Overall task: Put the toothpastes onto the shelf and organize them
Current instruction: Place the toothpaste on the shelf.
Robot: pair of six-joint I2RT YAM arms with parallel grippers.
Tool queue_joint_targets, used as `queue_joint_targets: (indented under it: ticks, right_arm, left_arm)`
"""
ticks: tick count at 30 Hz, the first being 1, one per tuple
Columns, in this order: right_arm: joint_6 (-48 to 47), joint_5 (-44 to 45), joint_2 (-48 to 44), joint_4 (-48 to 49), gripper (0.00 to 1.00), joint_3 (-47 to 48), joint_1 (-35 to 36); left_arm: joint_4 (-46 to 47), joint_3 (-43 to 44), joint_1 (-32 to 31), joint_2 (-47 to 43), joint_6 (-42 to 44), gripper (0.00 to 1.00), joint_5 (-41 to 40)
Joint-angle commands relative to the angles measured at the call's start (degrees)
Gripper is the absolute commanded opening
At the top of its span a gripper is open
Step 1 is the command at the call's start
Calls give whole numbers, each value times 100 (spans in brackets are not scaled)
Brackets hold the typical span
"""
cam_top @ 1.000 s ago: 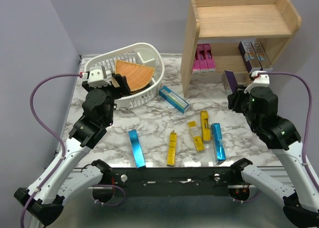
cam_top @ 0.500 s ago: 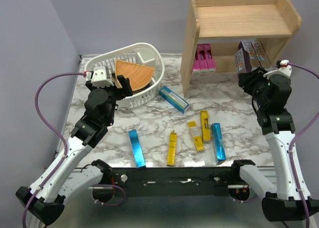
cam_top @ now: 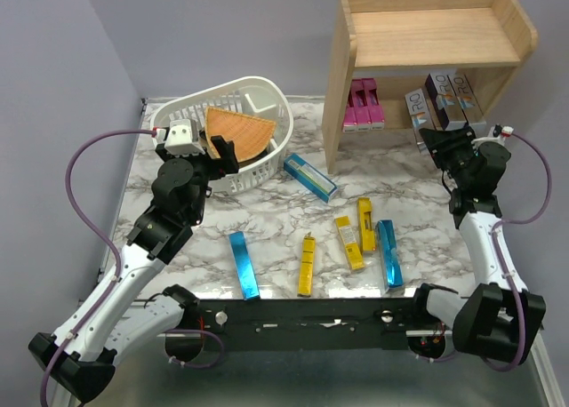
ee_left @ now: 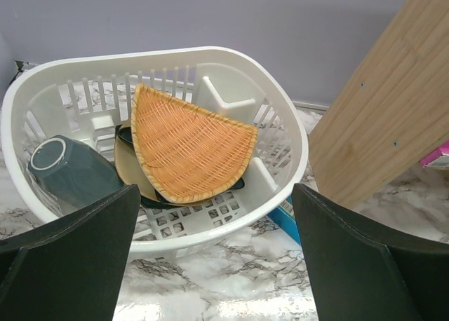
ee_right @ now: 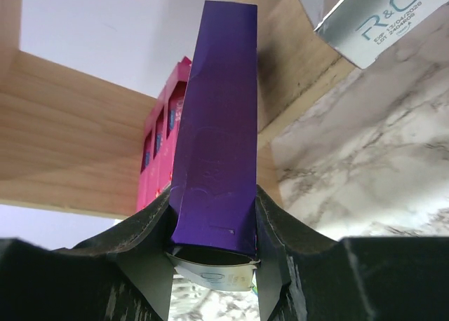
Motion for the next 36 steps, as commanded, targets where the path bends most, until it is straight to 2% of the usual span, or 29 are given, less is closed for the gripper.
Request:
queue_joint_targets:
  ticks: [1, 11, 19, 23, 25, 32, 36]
  right_arm:
    - [897, -573, 332, 1483, 23, -237, -203]
    - [1802, -538, 1150, 2160, 29, -264, -511]
    - [2181, -854, 1809, 2064, 38, 193, -546]
    - [2181, -732, 1853, 1810, 53, 290, -555]
    - [2102, -661, 1844, 1704, 57, 308, -555]
    - [1680, -775, 1801, 1371, 92, 387, -555]
    - [1111, -670, 1590, 1001, 100, 483, -555]
  left_arm:
    - [151, -68, 24, -11, 13, 99, 90]
    - [160, -85, 24, 24, 40, 99, 55]
    - [177, -94, 24, 33, 83, 99, 19]
    - [177, -94, 24, 41, 92, 99, 11]
    - [177, -94, 24, 50, 84, 99, 11]
    - [160, -85, 33, 77, 101, 99, 2]
    - [142, -76, 24, 94, 92, 99, 28]
